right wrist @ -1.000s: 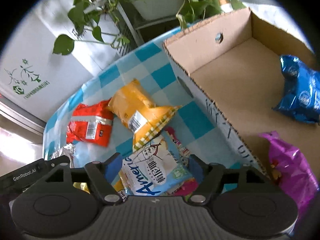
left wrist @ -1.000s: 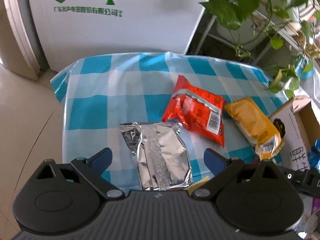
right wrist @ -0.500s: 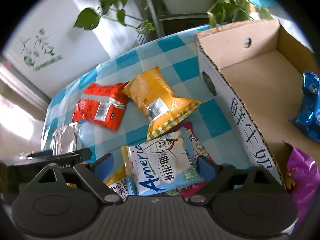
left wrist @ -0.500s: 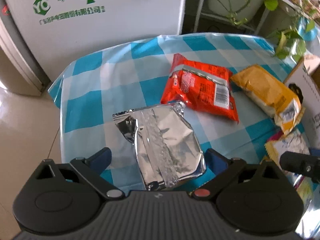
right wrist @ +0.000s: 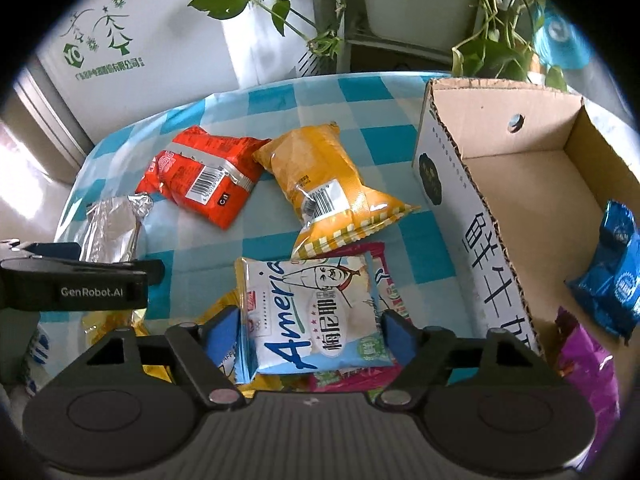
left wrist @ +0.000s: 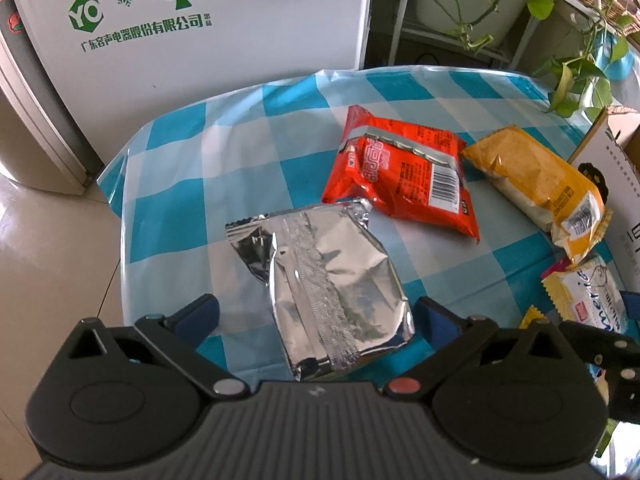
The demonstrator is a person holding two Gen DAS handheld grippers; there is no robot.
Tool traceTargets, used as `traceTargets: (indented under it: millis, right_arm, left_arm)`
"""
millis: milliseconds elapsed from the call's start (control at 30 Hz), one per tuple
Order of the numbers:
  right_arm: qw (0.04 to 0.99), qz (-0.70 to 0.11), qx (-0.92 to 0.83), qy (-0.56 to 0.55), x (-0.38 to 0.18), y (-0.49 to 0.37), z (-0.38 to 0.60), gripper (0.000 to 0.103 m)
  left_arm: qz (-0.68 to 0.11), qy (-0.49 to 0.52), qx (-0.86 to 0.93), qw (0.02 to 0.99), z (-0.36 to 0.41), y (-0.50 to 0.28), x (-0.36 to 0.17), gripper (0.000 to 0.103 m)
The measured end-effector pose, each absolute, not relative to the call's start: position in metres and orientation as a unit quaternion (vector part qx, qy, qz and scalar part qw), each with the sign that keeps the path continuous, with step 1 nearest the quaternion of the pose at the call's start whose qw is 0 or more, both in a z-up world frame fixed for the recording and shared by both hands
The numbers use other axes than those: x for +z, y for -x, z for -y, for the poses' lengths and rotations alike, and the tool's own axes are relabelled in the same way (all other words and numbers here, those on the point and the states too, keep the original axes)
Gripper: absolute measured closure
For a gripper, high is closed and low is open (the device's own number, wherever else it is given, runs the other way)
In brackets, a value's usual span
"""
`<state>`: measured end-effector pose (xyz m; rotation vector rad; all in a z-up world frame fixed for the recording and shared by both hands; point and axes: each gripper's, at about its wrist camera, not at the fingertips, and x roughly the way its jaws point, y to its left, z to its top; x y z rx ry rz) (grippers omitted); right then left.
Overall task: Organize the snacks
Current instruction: 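Close the left tool on the silver foil bag while the right tool closes on the Ameri bag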
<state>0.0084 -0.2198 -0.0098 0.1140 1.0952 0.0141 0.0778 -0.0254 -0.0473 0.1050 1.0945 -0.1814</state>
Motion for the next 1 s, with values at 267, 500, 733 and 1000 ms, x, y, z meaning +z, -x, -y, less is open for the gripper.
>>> traceTargets:
  millis: [267, 500, 733, 1000]
  right_arm:
    - [0.854, -0.515, 0.010, -0.075, -0.004, -0.007, 0.225, 0.034]
    - [0.855, -0.507, 0.020, -0.108, 0.004, -0.004, 0.230, 0.035]
    - [0.857, -0.501, 0.022, -0.117, 0.009, 0.000, 0.234, 0.035]
    - [0.858, -0.500, 0.026, -0.119, 0.010, -0.001, 0.234, 0.035]
  left_arm:
    - [-0.521, -0.042, -0.085, 0.848, 0.024, -0.077, -0.045, 0.004]
    - [-0.507, -0.034, -0.089, 0.857, 0.021, -0.070, -0.037, 0.033]
    - [-0.503, -0.008, -0.088, 0.860, 0.014, -0.070, -0.033, 0.042]
    - [-0.495, 0.004, -0.083, 0.865, 0.010, -0.068, -0.031, 0.043]
